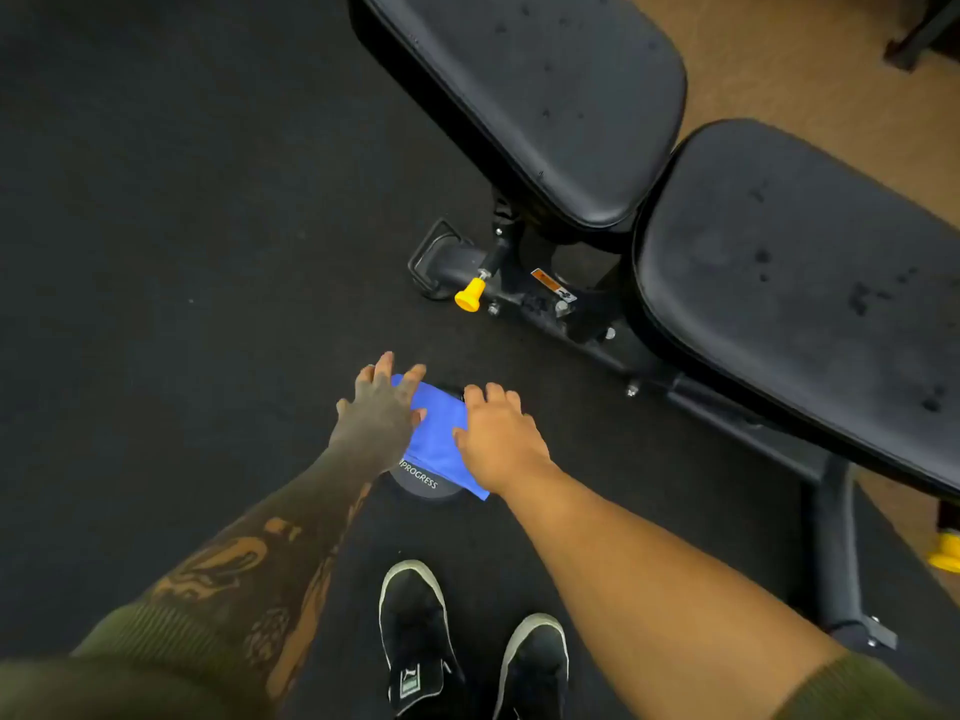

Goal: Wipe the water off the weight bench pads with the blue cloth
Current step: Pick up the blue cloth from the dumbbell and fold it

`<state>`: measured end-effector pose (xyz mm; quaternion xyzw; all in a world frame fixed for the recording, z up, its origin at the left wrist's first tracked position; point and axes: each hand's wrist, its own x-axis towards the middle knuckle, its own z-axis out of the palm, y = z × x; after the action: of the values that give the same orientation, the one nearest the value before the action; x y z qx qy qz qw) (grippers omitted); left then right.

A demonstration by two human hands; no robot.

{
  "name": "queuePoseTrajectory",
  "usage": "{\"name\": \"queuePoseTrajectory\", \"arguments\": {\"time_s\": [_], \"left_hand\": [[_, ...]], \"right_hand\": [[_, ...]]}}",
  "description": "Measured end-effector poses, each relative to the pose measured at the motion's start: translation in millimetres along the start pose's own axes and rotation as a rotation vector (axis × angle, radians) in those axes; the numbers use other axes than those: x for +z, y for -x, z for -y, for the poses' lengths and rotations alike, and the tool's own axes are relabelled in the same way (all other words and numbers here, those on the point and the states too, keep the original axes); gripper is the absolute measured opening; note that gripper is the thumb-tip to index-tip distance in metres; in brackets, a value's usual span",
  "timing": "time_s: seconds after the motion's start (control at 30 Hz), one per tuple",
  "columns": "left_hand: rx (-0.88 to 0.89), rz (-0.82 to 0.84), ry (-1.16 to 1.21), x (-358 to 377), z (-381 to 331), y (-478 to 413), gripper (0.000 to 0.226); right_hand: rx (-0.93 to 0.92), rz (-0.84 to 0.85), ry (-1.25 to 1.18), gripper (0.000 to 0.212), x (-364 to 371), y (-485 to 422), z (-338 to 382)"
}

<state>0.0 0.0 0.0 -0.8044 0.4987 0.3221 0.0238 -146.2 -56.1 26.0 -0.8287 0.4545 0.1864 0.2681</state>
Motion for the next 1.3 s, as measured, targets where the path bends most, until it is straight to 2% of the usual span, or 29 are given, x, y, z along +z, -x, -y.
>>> {"name": "queuePoseTrajectory", "arguments": {"time_s": [0.13,0.33,0.53,0.67,0.87,1.07,1.3], "left_hand": [[-0.038,0.064,0.018,4,8,-17,0.06],[-0.055,0.13,0.22,5,14,-32,0.063],[-0.09,0.06,0.272,-5,9,-32,0.064],[-0.079,0.025,0.317,-16,5,-21,0.046],[-0.03,-0.074,0.447,-59,-11,10,0.017],[0.011,-0.152,0.557,-151,-37,46,0.01],[0.076,-0.257,0.622,-253,-77,74,0.005]], "right_hand": [[0.094,0.062,0.002,0.055,12,-10,-6],[0.151,0.121,-0.045,0.056,18,-15,-10],[0.183,0.092,-0.073,0.041,10,-16,-10],[0.161,0.073,-0.062,0.029,-2,-10,-8],[0.134,0.027,-0.18,0.029,-50,18,5],[0.118,-0.158,-0.346,0.012,-137,61,22],[0.108,-0.43,-0.6,0.015,-250,87,46]]}}
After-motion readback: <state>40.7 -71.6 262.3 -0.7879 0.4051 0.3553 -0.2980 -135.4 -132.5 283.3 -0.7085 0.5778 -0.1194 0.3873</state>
